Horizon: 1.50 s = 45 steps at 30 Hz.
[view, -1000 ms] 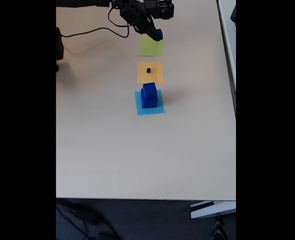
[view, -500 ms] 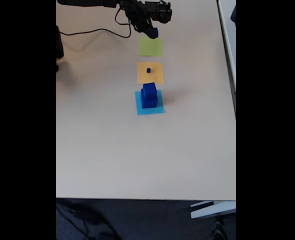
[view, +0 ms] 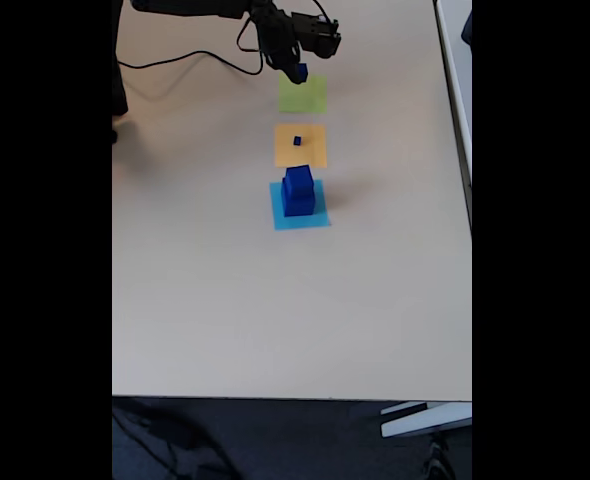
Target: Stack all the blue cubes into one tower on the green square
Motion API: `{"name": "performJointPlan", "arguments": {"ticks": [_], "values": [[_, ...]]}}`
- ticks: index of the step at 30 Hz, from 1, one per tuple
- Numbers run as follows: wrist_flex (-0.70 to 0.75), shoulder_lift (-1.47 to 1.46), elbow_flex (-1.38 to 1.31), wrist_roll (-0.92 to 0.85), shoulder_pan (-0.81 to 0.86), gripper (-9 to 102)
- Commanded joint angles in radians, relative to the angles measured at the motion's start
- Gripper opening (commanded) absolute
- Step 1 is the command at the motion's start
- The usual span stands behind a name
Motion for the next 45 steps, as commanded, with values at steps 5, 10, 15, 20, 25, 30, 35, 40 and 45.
{"name": "performJointPlan", "arguments": {"ticks": [5,10,15,20,25,30,35,40,45], "values": [[-0.067,-0.083,-0.114,-0.038,0.015,10],[-0.038,-0.118,-0.167,-0.026,0.003,10],[-0.002,-0.126,-0.195,-0.026,-0.006,10],[0.008,-0.127,-0.186,-0.006,-0.017,10],[0.008,-0.13,-0.16,0.011,-0.018,10],[0.009,-0.129,-0.132,0.017,-0.017,10],[0.014,-0.129,-0.104,0.043,-0.017,11],[0.014,-0.135,-0.097,0.055,-0.014,11],[0.012,-0.138,-0.097,0.049,-0.005,12]]}}
